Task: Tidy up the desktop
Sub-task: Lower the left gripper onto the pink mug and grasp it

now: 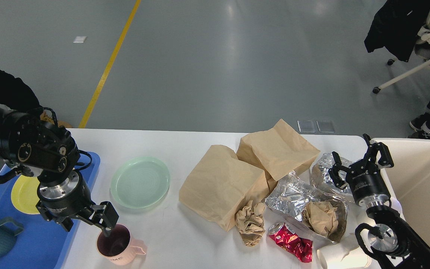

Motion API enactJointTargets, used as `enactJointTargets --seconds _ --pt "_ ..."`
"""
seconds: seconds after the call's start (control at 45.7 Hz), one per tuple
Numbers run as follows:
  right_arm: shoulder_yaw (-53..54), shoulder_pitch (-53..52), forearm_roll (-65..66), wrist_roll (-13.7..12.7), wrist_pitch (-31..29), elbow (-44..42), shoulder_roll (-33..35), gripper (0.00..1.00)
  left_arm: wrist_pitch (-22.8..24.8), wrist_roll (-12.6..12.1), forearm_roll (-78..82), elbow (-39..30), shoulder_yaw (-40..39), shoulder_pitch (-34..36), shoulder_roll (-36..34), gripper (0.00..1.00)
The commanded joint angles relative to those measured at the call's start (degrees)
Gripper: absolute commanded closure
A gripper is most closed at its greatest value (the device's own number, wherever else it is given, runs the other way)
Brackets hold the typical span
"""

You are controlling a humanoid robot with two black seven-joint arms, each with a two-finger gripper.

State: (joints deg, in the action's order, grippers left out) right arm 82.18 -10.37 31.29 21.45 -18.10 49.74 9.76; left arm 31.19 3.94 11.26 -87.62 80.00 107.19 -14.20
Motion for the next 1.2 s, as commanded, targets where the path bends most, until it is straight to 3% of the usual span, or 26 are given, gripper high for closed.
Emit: enactJointTargets --seconds 0.0,0.263,0.416,0.547,0.919,1.182 --pt "0.00 0.00 0.00 0.00 0.00 0.00 0.00 0.00 0.01 -2.00 -0.19 1.92 -0.72 -3.39 0.13 0.04" --pt "0.00 0.00 0.00 0.00 0.00 0.00 0.00 0.00 -1.48 -2.45 0.07 6.67 -0.72 -7.35 0.31 0.04" --pt "0.00 0.00 0.00 0.00 0.00 0.00 0.00 0.00 -7.72 -2.71 0.34 6.58 -0.46 -7.61 0.22 0.04" --pt "0.00 0.00 0.00 0.00 0.00 0.00 0.00 0.00 -10.62 -4.64 0.42 6.58 -0.90 -9.28 0.31 0.04" --pt "0.00 0.00 0.00 0.00 0.00 0.00 0.00 0.00 -10.53 -5.96 0.42 6.58 -4.15 -11.66 0.40 0.04" --pt "0.00 0.00 0.00 0.00 0.00 0.00 0.00 0.00 -13.61 -6.84 0.42 6.93 -4.76 -15.35 4.00 0.04"
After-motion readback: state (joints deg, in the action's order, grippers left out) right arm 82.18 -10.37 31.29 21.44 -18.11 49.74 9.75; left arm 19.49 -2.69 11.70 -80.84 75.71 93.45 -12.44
